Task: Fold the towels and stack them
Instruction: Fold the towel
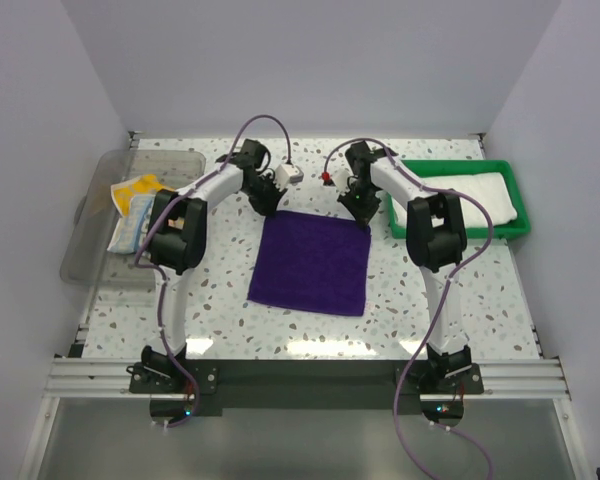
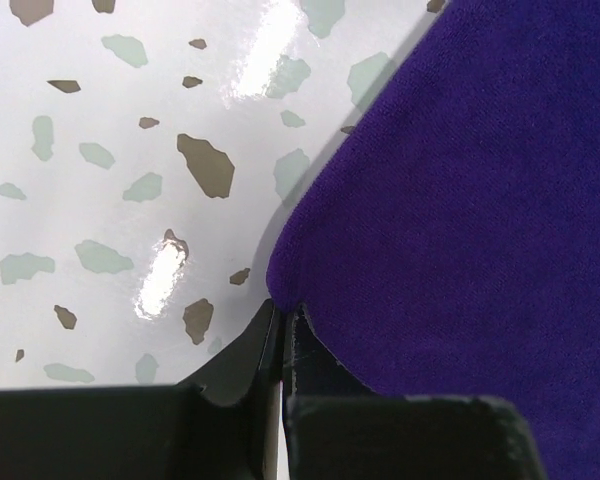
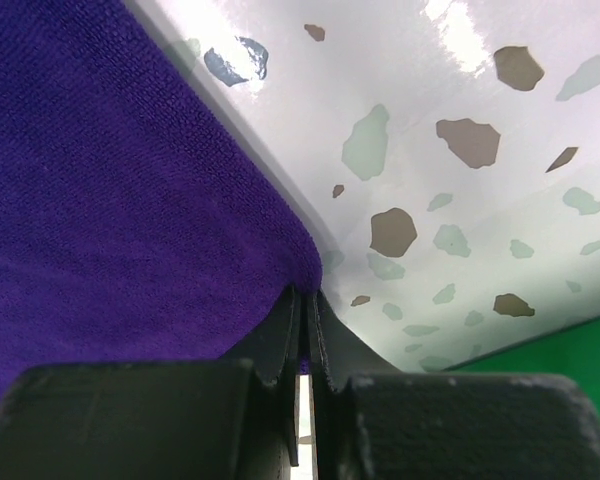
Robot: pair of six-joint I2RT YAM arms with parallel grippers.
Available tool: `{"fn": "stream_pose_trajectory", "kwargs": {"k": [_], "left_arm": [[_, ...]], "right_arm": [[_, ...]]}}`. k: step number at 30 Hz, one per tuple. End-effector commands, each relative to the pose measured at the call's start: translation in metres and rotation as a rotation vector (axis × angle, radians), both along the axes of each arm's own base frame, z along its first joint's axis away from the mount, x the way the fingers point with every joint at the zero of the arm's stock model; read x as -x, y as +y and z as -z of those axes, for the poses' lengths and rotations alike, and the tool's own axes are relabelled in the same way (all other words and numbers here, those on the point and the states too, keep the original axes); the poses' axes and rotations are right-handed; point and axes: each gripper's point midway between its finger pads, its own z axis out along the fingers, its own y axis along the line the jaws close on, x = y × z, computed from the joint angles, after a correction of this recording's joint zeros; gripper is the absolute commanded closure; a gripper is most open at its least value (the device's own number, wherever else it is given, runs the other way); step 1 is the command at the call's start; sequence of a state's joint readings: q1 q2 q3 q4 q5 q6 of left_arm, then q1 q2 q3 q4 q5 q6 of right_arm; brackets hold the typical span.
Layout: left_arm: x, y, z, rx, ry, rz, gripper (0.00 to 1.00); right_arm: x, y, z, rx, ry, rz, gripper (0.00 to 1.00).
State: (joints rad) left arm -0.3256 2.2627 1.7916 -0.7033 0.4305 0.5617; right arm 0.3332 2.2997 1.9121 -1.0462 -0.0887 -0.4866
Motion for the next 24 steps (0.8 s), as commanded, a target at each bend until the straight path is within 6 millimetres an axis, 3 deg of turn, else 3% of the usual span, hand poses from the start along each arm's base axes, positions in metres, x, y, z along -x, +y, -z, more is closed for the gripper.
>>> {"fn": "stream_pose_trajectory", "kwargs": {"k": [1, 8, 14, 16, 17, 18, 19, 23, 24], "left_arm": [[-0.020, 0.008, 0.005, -0.031, -0.055, -0.016, 1.00], [-0.063, 0.014, -0.025, -0.003, -0.226, -0.118, 1.00], [-0.075, 0.025, -0.056, 0.013, -0.352, -0.245, 1.00], [-0.061, 0.029, -0.062, 0.031, -0.350, -0.293, 1.00], [-0.057, 0.031, -0.065, 0.037, -0.351, -0.313, 1.00], [-0.054, 0.031, -0.080, 0.068, -0.367, -0.344, 1.00], [-0.045, 0.033, -0.073, 0.066, -0.344, -0.360, 1.00], [-0.022, 0.035, -0.085, 0.100, -0.323, -0.437, 1.00], [-0.012, 0.038, -0.089, 0.110, -0.314, -0.473, 1.00]], "right_arm": [[-0.021, -0.003, -0.013, 0.024, -0.083, 0.016, 1.00], [-0.068, 0.003, -0.048, 0.020, -0.273, 0.048, 1.00], [-0.072, 0.000, -0.065, 0.034, -0.338, 0.070, 1.00], [-0.069, 0.002, -0.076, 0.018, -0.362, 0.086, 1.00], [-0.063, 0.004, -0.072, 0.019, -0.347, 0.085, 1.00], [-0.058, 0.008, -0.074, 0.017, -0.348, 0.085, 1.00], [-0.054, 0.008, -0.076, 0.022, -0.349, 0.086, 1.00], [-0.031, 0.007, -0.082, 0.060, -0.339, 0.089, 1.00], [-0.027, 0.006, -0.092, 0.064, -0.360, 0.102, 1.00]]}}
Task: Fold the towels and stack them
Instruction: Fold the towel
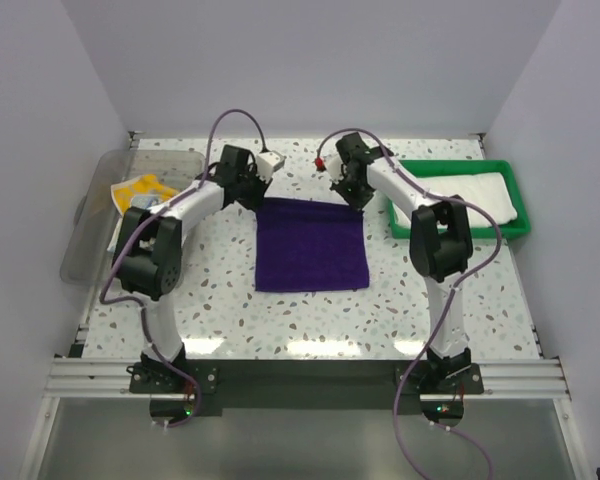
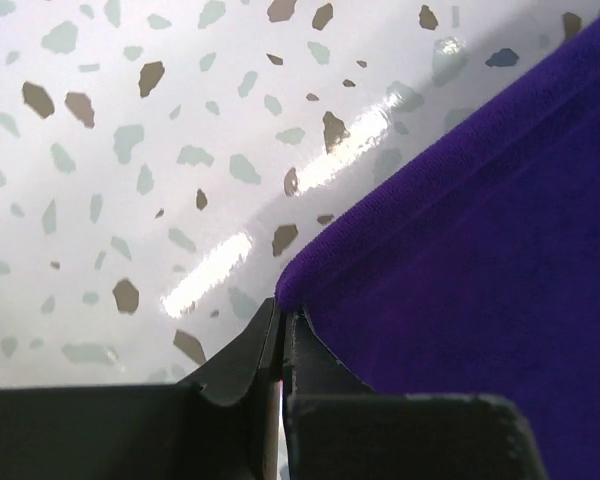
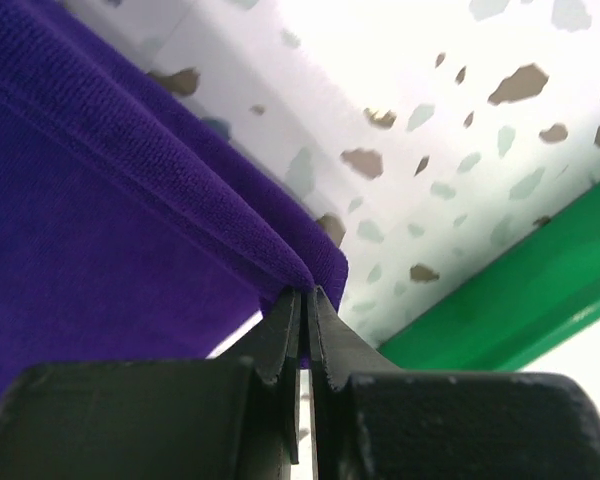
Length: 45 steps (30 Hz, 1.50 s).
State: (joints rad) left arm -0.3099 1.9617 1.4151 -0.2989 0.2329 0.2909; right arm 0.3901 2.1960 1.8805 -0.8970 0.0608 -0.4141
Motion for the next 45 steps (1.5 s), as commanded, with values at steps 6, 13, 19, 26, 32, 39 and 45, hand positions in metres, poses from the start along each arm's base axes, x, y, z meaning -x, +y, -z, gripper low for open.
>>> {"fn": "stream_pose_trajectory", "kwargs": {"k": [6, 13, 19, 26, 32, 39, 45], "left_arm": [[0.042, 0.008, -0.043, 0.108, -0.039, -0.204, 1.00], [0.094, 0.006, -0.036, 0.179, 0.033, -0.248, 1.00], [0.127, 0.000, -0.042, 0.280, 0.086, -0.266, 1.00], [0.160, -0.017, -0.029, 0.346, 0.170, -0.243, 1.00], [0.175, -0.015, -0.006, 0.312, 0.208, -0.307, 1.00], [0.173, -0.007, -0.009, 0.293, 0.175, -0.328, 1.00], [0.180, -0.004, 0.003, 0.268, 0.205, -0.330, 1.00]], "right_arm": [[0.041, -0.013, -0.059, 0.016, -0.124, 0.113, 1.00], [0.088, -0.010, -0.045, 0.023, -0.070, 0.164, 1.00], [0.123, -0.022, -0.035, 0.044, -0.002, 0.221, 1.00], [0.137, -0.024, -0.029, 0.045, 0.019, 0.255, 1.00], [0.127, -0.022, -0.035, 0.077, -0.031, 0.244, 1.00], [0.125, -0.017, -0.036, 0.114, -0.061, 0.212, 1.00], [0.134, -0.017, -0.028, 0.136, -0.045, 0.196, 1.00]]}}
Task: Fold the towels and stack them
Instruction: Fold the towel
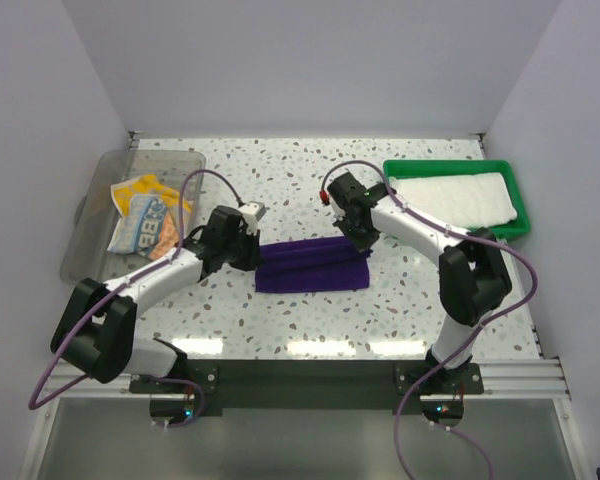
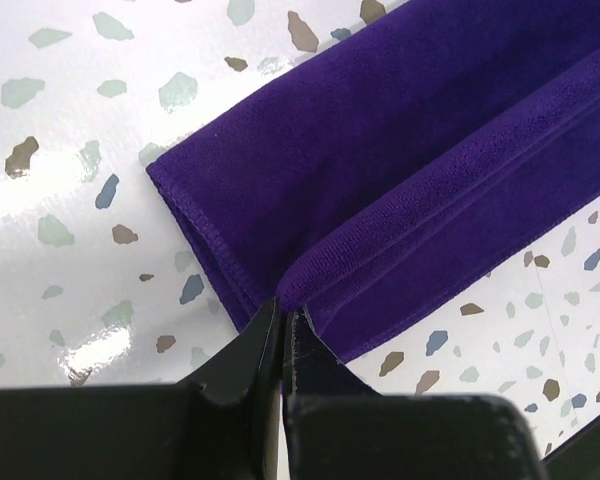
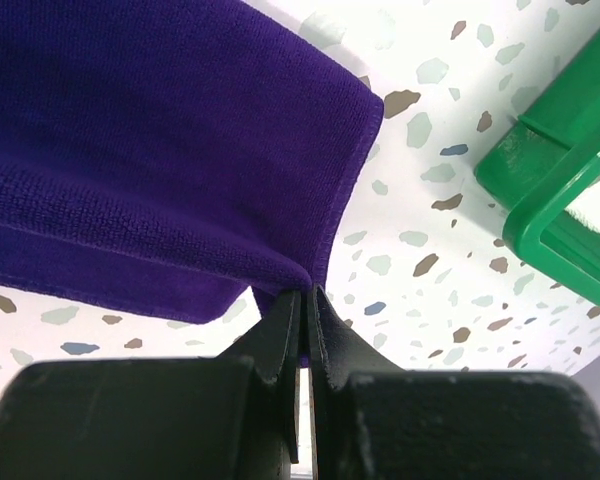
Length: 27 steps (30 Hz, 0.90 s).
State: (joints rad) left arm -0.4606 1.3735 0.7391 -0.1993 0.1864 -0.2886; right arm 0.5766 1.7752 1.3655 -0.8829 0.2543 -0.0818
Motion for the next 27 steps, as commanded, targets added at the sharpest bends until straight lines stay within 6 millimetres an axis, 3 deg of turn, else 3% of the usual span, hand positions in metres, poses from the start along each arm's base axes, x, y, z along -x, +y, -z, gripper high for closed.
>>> {"fn": "stream_pose_trajectory", "kwargs": {"k": [1, 7, 11, 14, 27], "left_arm": [[-0.001, 0.007, 0.003, -0.022, -0.011, -0.028, 1.00], [-0.004, 0.015, 0.001, -0.068, -0.026, -0.041, 1.00], [-0.025, 0.025, -0.022, -0.163, -0.098, -0.040, 1.00], [-0.026, 0.025, -0.028, -0.173, -0.108, -0.021, 1.00], [0.008, 0.022, 0.023, -0.142, 0.040, 0.019, 1.00]], "right_arm": [[0.003, -0.011, -0.003, 0.051, -0.020, 0.014, 1.00], [0.006, -0.010, -0.007, 0.052, -0.029, 0.013, 1.00], [0.005, -0.008, -0.017, 0.043, -0.047, 0.011, 1.00], [0.007, -0.007, -0.018, 0.033, -0.047, 0.009, 1.00], [0.032, 0.008, 0.022, -0.012, 0.060, 0.013, 1.00]]}}
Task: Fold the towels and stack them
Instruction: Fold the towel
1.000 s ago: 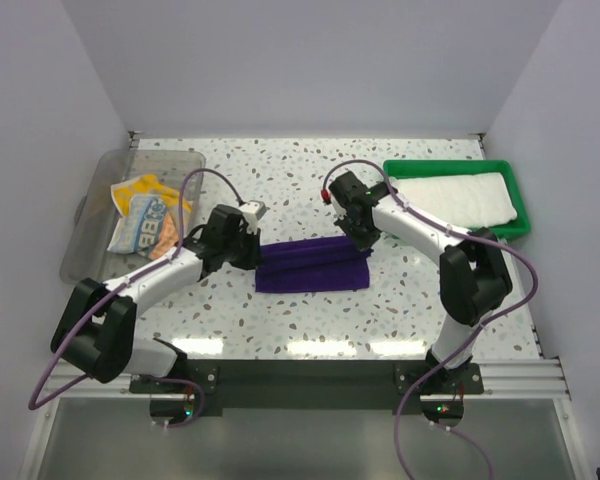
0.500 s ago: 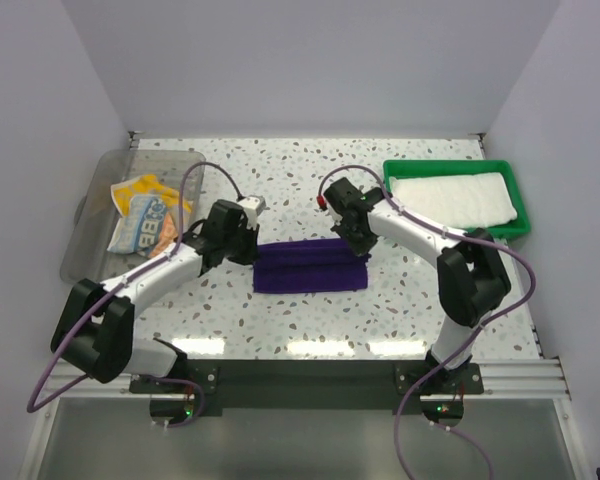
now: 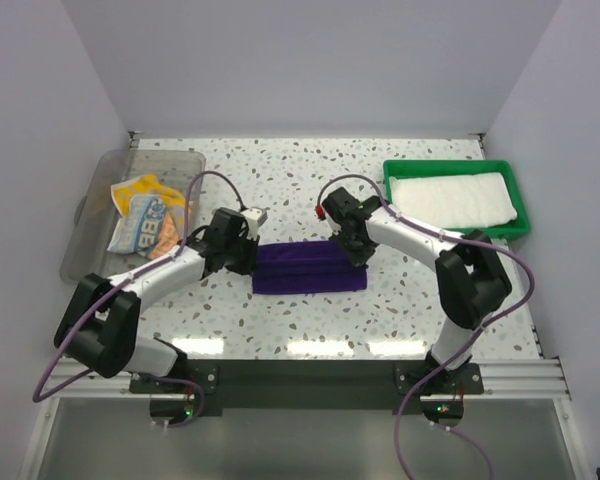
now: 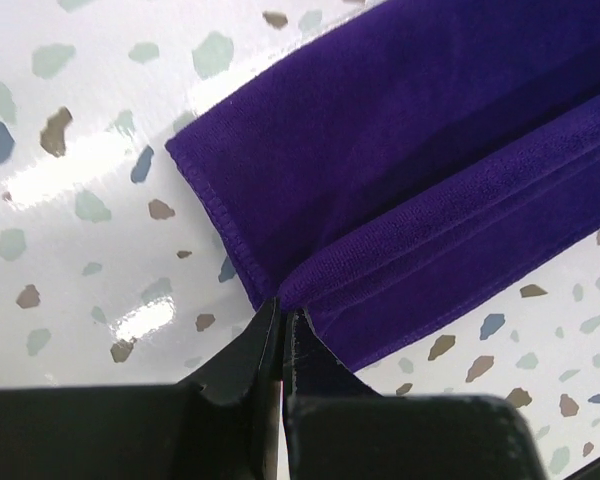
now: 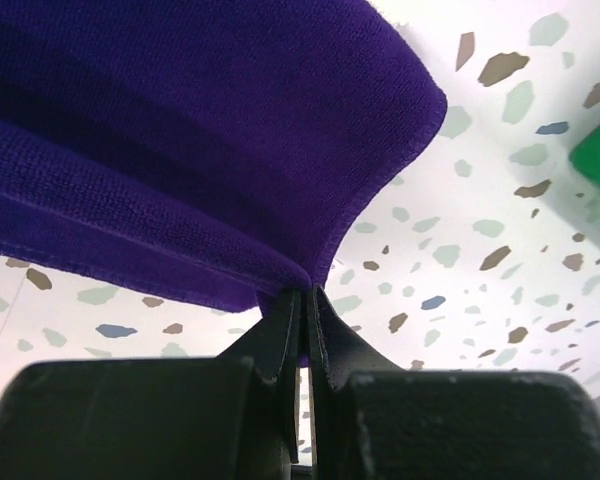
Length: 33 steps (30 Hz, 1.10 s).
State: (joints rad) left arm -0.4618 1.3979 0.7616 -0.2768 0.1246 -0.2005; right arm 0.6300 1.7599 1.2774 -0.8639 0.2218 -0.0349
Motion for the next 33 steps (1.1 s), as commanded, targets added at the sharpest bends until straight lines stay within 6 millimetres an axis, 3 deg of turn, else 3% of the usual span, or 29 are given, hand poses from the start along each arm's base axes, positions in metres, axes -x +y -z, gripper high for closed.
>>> {"fn": "stream_pose_trajectory", "kwargs": {"k": [1, 4, 9, 12, 14, 15, 16, 19, 24, 27, 33], "left_arm": [[0.007, 0.005, 0.013, -0.018, 0.028, -0.009, 1.00], [0.010, 0.003, 0.017, -0.005, 0.040, -0.006, 0.94], [0.017, -0.002, 0.014, 0.021, 0.059, 0.005, 0.85], [0.023, -0.003, 0.004, 0.051, 0.056, 0.000, 0.80], [0.027, -0.002, -0.007, 0.072, 0.039, -0.016, 0.70], [0.028, -0.001, -0.012, 0.078, 0.031, -0.022, 0.60], [0.032, 0.001, -0.014, 0.080, 0.033, -0.033, 0.42], [0.037, 0.001, -0.039, 0.138, -0.020, -0.052, 0.31], [0.031, 0.002, -0.071, 0.200, -0.104, -0.113, 0.29], [0.023, -0.006, -0.083, 0.235, -0.108, -0.125, 0.31], [0.006, -0.040, -0.079, 0.283, -0.069, -0.098, 0.50]], "right_arm": [[0.005, -0.003, 0.005, 0.001, 0.009, 0.030, 1.00], [0.008, -0.003, 0.009, -0.003, 0.022, 0.027, 0.96], [0.016, 0.003, 0.009, -0.046, 0.048, 0.056, 0.75], [0.026, 0.014, -0.002, -0.119, 0.062, 0.055, 0.61], [0.038, 0.024, -0.011, -0.192, 0.077, 0.054, 0.56], [0.045, 0.027, -0.012, -0.215, 0.089, 0.053, 0.51], [0.049, 0.030, -0.019, -0.251, 0.079, 0.067, 0.50], [0.062, 0.038, -0.024, -0.326, 0.096, 0.082, 0.48], [0.052, 0.038, -0.050, -0.379, -0.011, 0.110, 0.48], [0.037, 0.037, -0.053, -0.367, -0.073, 0.183, 0.49], [0.016, 0.034, -0.038, -0.336, -0.147, 0.350, 0.55]]}}
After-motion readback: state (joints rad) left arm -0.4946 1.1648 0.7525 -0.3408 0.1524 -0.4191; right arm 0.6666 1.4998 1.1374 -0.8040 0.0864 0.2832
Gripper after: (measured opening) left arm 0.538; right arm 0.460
